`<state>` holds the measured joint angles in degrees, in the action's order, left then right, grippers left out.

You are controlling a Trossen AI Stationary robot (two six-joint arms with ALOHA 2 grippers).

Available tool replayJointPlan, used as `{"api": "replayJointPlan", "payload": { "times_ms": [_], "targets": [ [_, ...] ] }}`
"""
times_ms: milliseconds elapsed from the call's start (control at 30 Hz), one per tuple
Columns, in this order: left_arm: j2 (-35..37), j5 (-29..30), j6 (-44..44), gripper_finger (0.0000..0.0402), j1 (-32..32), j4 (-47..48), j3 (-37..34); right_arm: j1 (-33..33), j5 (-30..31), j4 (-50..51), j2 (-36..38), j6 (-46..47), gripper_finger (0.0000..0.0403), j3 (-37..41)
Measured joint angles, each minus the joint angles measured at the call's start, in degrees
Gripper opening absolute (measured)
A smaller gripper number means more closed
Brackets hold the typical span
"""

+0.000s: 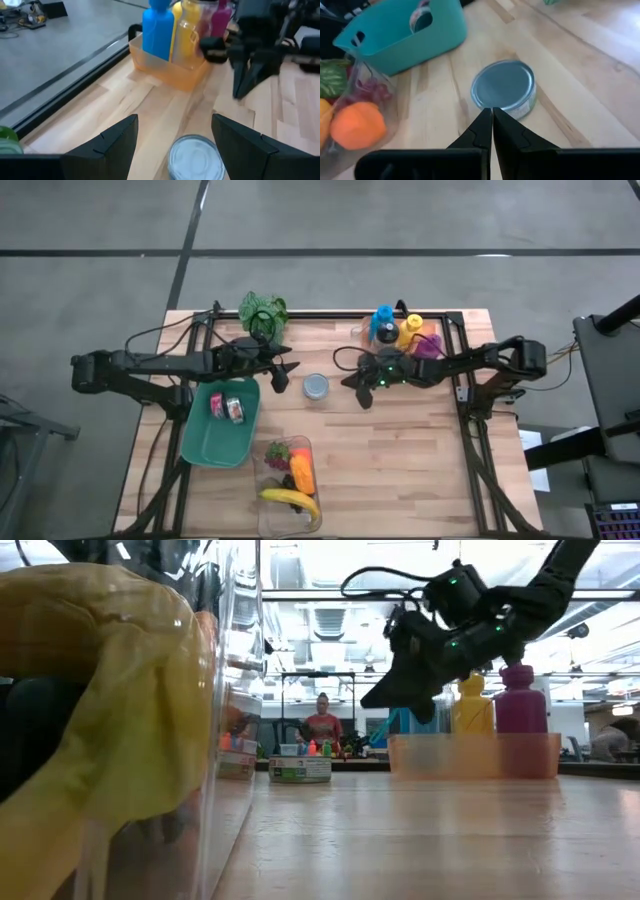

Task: Pick & Place Food Item
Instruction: Put the green tuna can into the blue bin

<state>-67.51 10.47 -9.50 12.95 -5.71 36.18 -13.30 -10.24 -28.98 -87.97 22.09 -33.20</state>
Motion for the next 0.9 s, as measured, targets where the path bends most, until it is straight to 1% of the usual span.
{"api": "replayJointPlan", "payload": {
  "times_ms": [100,233,333,433,667,900],
  "targets": [
    [0.0,0.0,0.0,0.0259,0.0,-0.7,0.0,0.0,-0.1,-0.4,-3.4,0.0,0.0012,-2.4],
    [0.0,0.0,0.0,0.0259,0.0,-0.5,0.0,0.0,-0.3,0.1,-10.1,-0.2,0.0012,-6.2],
    [0.0,0.0,0.0,0.0259,0.0,-0.2,0.0,0.0,-2.1,-0.2,-14.3,-0.2,0.0012,-8.8],
    [0.0,0.0,0.0,0.0259,0.0,0.0,0.0,-0.1,-2.2,0.1,-17.0,-0.2,0.0012,-10.2],
    [0.0,0.1,0.0,0.0259,0.0,0.0,0.0,-0.1,-2.2,-0.3,-17.7,0.0,0.0012,-10.5],
    [0.0,0.3,0.2,0.0259,0.0,0.0,0.0,-0.1,-0.2,-2.1,-18.2,-1.1,0.0012,-10.5]
  ]
}}
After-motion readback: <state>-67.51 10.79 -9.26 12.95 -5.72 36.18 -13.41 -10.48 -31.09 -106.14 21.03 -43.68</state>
